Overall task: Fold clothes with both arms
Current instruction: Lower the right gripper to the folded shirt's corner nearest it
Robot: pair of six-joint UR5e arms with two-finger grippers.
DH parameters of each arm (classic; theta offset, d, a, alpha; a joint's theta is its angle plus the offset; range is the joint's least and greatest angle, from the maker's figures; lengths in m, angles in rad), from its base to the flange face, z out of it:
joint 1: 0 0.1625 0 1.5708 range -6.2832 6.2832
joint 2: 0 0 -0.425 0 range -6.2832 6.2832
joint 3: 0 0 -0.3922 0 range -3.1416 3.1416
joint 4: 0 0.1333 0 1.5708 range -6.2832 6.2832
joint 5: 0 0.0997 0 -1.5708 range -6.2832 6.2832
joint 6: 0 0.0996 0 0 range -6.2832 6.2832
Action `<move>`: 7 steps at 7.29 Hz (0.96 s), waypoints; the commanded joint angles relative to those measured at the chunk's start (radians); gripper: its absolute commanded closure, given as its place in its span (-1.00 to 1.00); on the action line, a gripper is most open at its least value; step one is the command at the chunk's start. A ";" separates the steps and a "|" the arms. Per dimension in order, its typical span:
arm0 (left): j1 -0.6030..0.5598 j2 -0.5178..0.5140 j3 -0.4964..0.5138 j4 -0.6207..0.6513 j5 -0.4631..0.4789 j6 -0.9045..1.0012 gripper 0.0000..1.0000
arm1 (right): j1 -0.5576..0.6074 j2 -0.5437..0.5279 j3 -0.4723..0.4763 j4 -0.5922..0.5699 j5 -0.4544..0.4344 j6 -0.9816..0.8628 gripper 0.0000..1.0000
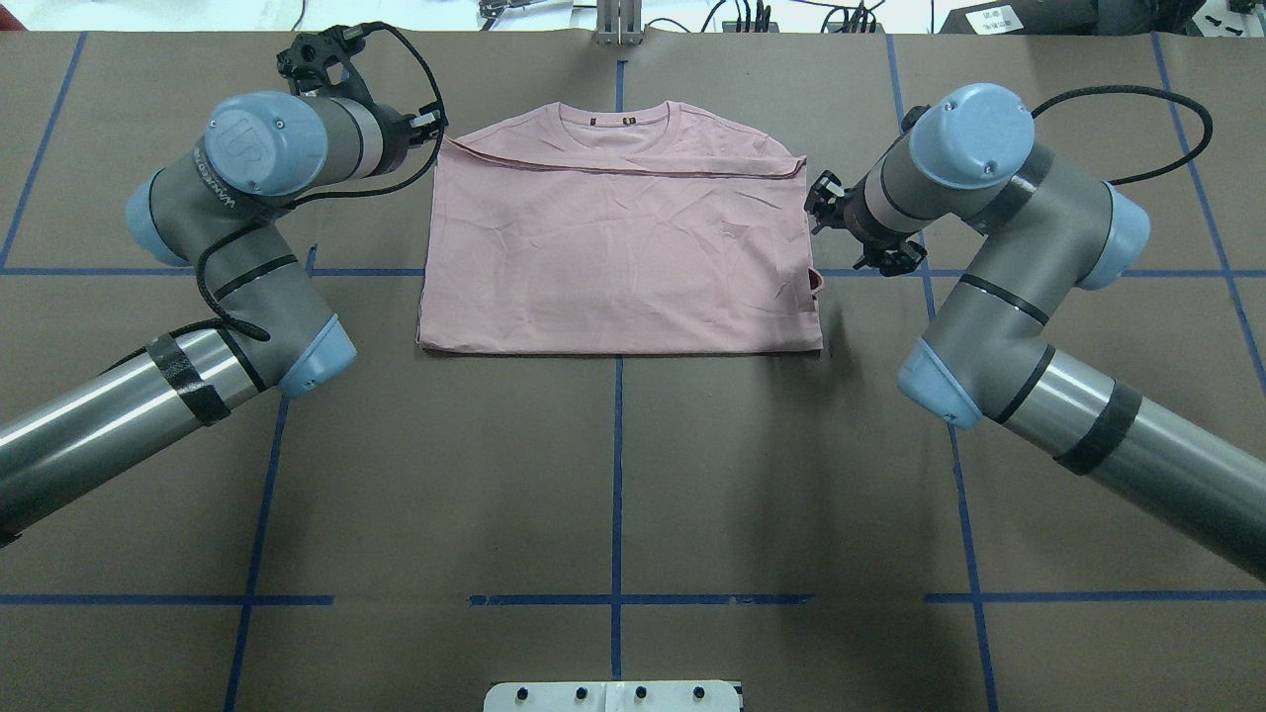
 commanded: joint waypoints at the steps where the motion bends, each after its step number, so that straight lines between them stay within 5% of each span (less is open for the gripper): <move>1: -0.002 0.003 0.000 0.002 0.002 0.003 0.34 | -0.066 -0.017 0.035 0.000 -0.021 0.057 -0.39; 7: 0.000 -0.003 0.000 0.000 0.000 -0.003 0.34 | -0.127 -0.056 0.049 -0.002 -0.047 0.063 -0.18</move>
